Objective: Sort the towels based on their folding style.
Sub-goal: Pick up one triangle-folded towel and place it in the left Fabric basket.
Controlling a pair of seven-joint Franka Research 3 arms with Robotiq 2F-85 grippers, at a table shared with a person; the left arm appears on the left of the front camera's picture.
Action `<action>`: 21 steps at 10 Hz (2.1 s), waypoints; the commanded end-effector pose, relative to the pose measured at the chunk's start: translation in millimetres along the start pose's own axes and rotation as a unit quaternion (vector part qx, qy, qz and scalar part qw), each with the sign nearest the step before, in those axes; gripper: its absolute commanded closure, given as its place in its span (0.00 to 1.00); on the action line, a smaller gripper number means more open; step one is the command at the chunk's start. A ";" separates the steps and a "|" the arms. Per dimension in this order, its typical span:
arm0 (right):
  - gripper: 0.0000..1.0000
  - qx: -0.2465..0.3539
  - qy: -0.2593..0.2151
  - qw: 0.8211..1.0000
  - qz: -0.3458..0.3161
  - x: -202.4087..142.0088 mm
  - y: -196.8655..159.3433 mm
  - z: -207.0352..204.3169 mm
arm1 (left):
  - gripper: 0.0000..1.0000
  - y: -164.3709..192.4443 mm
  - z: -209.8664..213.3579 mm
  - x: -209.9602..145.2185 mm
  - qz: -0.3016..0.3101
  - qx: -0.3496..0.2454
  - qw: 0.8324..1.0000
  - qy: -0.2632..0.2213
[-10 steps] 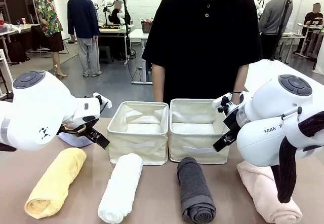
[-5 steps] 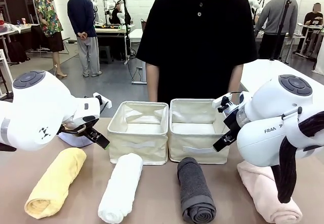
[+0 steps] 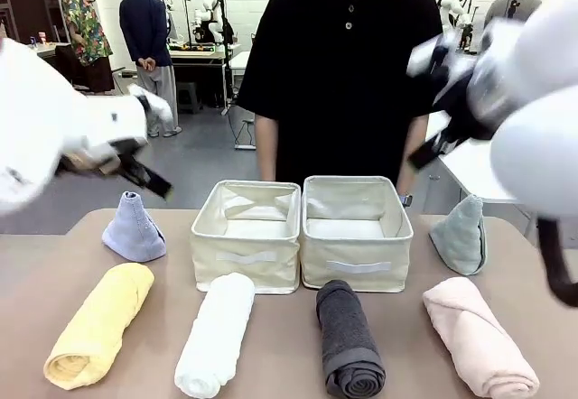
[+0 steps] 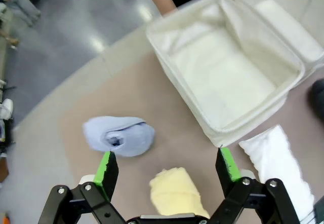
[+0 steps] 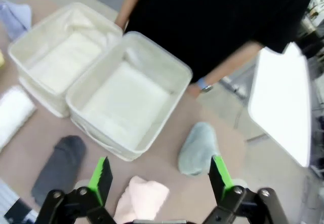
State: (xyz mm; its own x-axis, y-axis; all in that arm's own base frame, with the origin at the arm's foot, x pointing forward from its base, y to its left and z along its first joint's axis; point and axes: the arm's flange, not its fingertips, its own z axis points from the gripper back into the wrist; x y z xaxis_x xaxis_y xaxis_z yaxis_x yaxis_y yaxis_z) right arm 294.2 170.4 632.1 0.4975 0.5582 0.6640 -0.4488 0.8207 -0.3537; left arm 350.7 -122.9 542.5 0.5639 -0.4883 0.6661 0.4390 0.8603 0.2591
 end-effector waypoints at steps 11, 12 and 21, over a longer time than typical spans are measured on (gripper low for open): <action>0.00 0.000 0.000 1.000 0.000 0.0 0.0 0.0 | 0.00 36.0 106.1 31.2 -0.066 -0.132 0.987 0.060; 0.00 0.000 0.000 1.000 0.000 0.0 0.0 0.0 | 0.00 38.3 113.2 33.6 -0.066 -0.128 0.988 0.058; 0.00 0.389 -0.116 0.914 -0.025 -36.8 -149.9 10.1 | 0.00 168.9 69.8 32.8 -0.242 -0.513 0.823 -0.019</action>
State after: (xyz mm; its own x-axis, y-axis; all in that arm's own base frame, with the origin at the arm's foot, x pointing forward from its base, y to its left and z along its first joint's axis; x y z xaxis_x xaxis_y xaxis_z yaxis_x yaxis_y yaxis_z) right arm 327.3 81.8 655.0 0.3311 0.4991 0.8008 -0.7625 0.6414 -0.0844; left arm 361.3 -13.3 639.2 0.2765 -0.7018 0.6565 0.9378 0.3462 -0.0248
